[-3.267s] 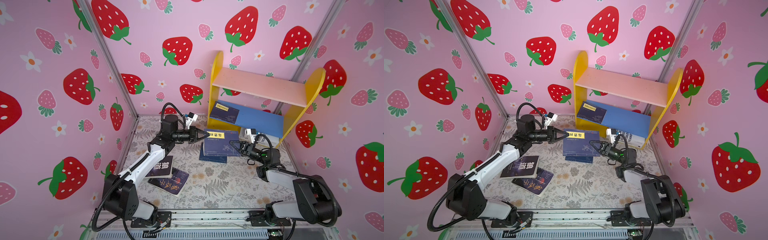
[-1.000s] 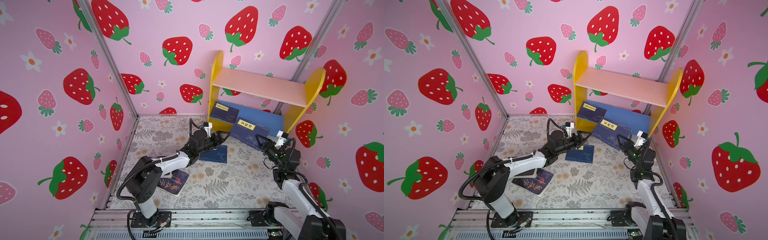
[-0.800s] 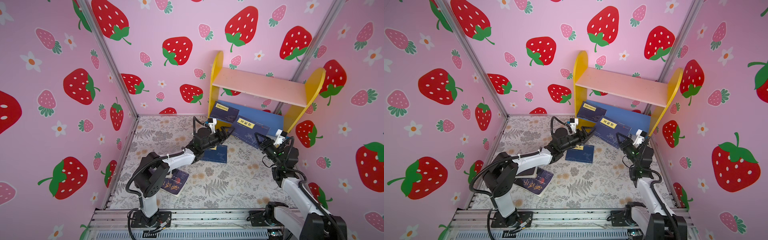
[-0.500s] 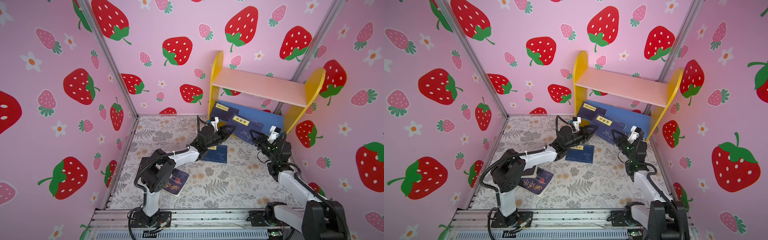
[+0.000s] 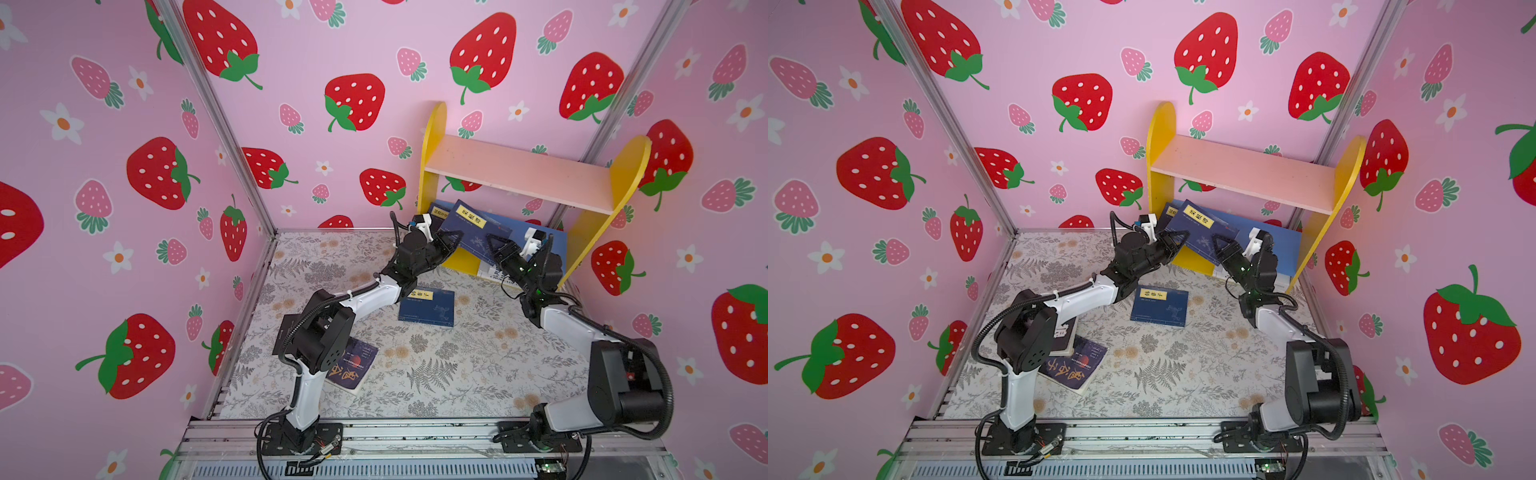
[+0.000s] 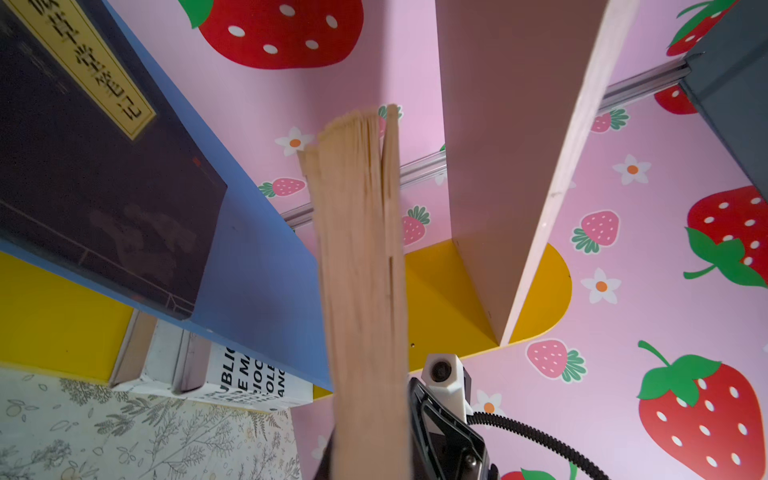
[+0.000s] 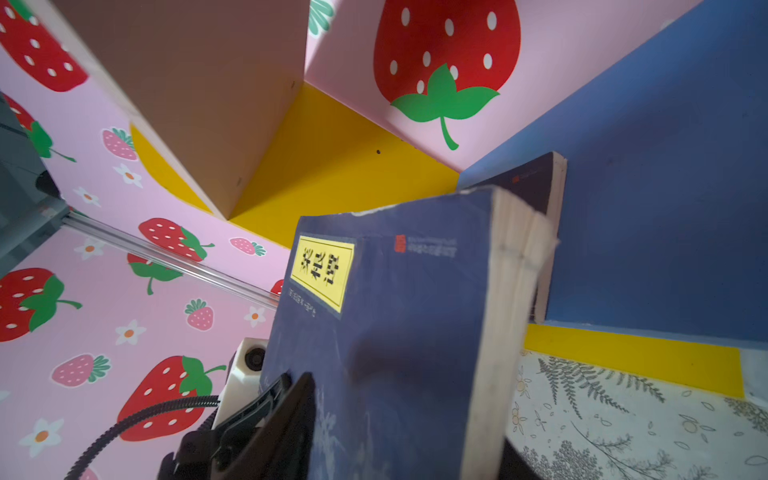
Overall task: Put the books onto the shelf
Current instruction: 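Set the book against the standing book with the left gripper while right steadies it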
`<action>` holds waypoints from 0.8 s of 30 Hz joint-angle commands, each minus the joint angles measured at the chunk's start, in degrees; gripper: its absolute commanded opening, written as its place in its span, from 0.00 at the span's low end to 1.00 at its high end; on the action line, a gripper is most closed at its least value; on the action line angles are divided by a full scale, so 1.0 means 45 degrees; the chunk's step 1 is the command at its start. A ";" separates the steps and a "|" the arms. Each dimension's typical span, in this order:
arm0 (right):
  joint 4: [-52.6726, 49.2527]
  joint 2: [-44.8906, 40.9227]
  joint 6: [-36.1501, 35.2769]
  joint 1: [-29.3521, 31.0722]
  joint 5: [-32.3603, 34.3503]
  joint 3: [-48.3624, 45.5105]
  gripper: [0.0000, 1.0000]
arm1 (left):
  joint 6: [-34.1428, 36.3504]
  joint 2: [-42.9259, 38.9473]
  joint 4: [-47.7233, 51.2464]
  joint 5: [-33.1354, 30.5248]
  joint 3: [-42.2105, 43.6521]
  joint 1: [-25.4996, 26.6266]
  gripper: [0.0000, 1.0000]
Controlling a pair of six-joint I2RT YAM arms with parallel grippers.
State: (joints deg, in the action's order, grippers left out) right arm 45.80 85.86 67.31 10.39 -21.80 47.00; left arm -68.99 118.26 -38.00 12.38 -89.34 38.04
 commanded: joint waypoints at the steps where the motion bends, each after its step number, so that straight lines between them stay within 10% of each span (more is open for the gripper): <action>1: -0.0058 0.0836 -0.0706 0.0030 0.0192 0.1070 0.61 | 0.0248 0.0686 -0.0055 -0.0269 -0.1392 -0.0510 0.00; 24: -0.1831 0.4040 -0.4430 0.0063 0.1120 0.4360 0.64 | 0.0370 0.3829 0.1591 -0.0121 -0.5483 -0.1481 0.00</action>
State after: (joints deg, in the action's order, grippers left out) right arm 38.13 102.17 49.80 10.39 -17.32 64.75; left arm -67.46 135.44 -29.06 12.53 -110.63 31.35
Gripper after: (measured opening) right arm 0.641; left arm 0.128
